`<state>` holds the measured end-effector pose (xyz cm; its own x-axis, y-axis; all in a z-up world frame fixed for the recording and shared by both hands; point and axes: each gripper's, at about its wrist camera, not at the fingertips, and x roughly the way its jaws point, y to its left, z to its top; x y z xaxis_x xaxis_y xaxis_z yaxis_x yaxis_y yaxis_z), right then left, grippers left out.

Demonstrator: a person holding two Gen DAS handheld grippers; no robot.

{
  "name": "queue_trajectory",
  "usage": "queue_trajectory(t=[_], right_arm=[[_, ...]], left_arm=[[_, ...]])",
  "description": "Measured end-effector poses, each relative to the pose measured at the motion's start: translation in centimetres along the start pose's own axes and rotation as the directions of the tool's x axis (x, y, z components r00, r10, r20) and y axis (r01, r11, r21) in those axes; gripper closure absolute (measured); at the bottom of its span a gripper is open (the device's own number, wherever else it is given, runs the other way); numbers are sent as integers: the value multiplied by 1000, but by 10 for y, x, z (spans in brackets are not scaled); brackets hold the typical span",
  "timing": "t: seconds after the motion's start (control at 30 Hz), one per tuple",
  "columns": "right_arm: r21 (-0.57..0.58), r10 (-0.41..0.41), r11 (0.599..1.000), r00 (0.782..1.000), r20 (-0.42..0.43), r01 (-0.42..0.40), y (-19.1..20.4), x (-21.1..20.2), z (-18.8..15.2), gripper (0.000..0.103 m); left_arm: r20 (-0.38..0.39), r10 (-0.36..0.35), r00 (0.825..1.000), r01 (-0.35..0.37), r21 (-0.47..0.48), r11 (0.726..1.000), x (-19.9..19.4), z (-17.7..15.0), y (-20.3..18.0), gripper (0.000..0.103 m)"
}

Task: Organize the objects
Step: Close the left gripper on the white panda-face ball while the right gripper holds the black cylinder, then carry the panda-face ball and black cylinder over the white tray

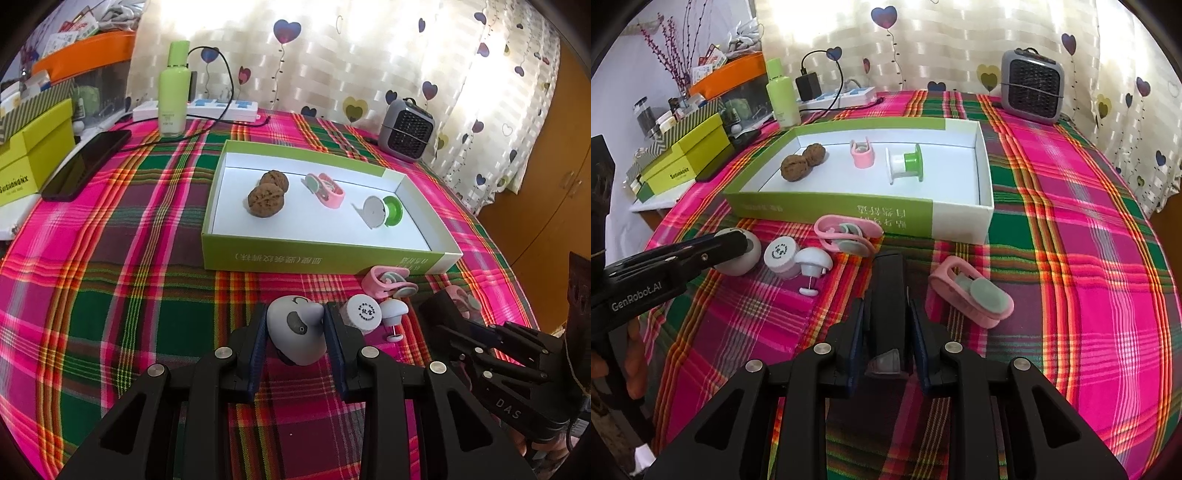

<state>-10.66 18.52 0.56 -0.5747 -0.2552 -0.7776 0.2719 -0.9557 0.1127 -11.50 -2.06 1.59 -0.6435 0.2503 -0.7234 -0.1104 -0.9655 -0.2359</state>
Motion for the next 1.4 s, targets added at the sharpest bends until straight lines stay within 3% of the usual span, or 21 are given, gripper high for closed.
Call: queue_trajectory(t=[0.73,1.4], right_arm=[[-20,17,1000,1000,25,-16,7,-6,9,78],[-44,23,999,996,86,-19,-1,-17,57,78]], left_arm=[[16,-10,1000,10,4,1000,-7,7,-5,75],[45,-36,998,35,25,999,0,47,-16,75]])
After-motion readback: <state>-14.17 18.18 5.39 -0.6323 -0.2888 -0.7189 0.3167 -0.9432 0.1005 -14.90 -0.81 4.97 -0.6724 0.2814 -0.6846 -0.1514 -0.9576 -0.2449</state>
